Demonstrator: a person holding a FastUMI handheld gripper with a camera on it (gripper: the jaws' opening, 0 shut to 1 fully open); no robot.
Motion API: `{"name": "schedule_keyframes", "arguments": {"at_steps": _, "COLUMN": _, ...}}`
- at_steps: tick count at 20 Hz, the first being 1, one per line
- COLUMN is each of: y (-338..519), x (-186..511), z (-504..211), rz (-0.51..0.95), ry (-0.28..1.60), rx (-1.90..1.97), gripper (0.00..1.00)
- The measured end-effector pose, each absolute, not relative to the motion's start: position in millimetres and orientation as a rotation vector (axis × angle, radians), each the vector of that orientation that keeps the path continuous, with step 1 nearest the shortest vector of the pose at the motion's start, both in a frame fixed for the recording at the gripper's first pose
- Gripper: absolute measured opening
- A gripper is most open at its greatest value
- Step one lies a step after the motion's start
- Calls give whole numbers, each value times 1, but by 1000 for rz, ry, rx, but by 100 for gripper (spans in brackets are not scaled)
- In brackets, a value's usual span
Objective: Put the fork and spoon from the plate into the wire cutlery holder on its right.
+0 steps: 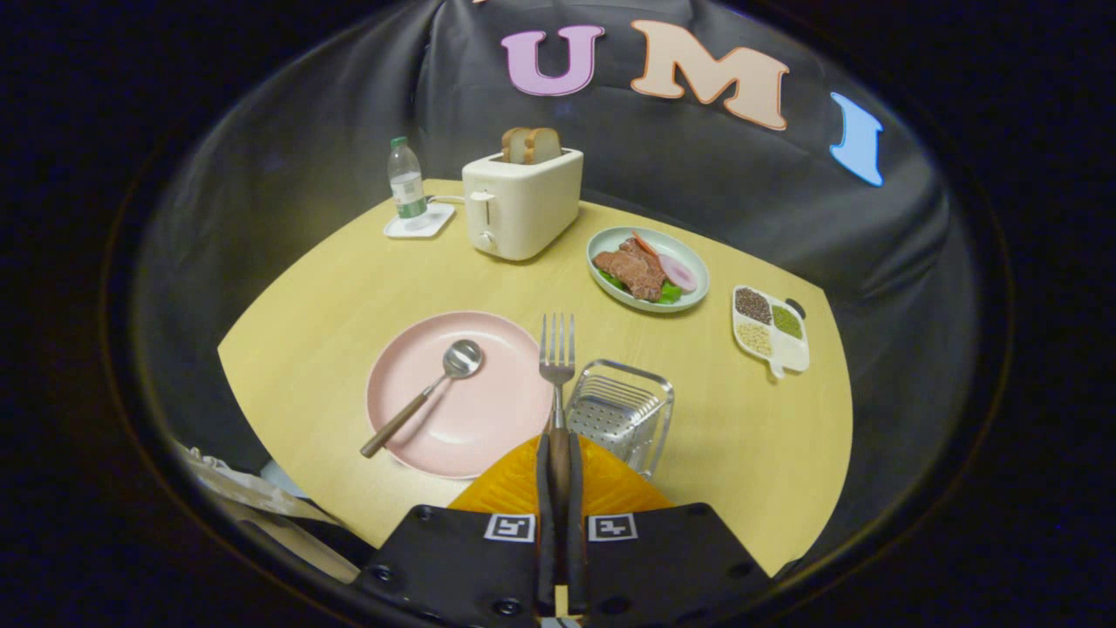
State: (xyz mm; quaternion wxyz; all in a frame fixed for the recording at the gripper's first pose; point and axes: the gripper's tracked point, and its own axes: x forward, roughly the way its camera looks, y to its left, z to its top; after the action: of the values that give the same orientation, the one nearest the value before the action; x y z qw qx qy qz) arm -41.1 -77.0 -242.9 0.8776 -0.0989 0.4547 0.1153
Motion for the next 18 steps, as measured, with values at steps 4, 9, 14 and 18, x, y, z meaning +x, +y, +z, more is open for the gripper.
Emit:
{"name": "schedule_keyframes", "arguments": {"at_steps": 4, "y": -93, "x": -48, "z": -242, "rz": 262, "ry": 972, "rx": -225, "gripper": 8}}
{"name": "schedule_keyframes", "arguments": {"at_steps": 9, "y": -112, "x": -56, "z": -245, "rz": 285, "ry": 1002, "rx": -260, "gripper": 8}}
{"name": "schedule_keyframes", "arguments": {"at_steps": 14, "y": -125, "x": -64, "z": -256, "rz": 306, "ry": 1079, "rx": -271, "gripper": 8}}
{"name": "schedule_keyframes", "arguments": {"at_steps": 18, "y": -127, "x": -68, "z": -264, "rz": 315, "ry": 1147, "rx": -282, "gripper": 8}}
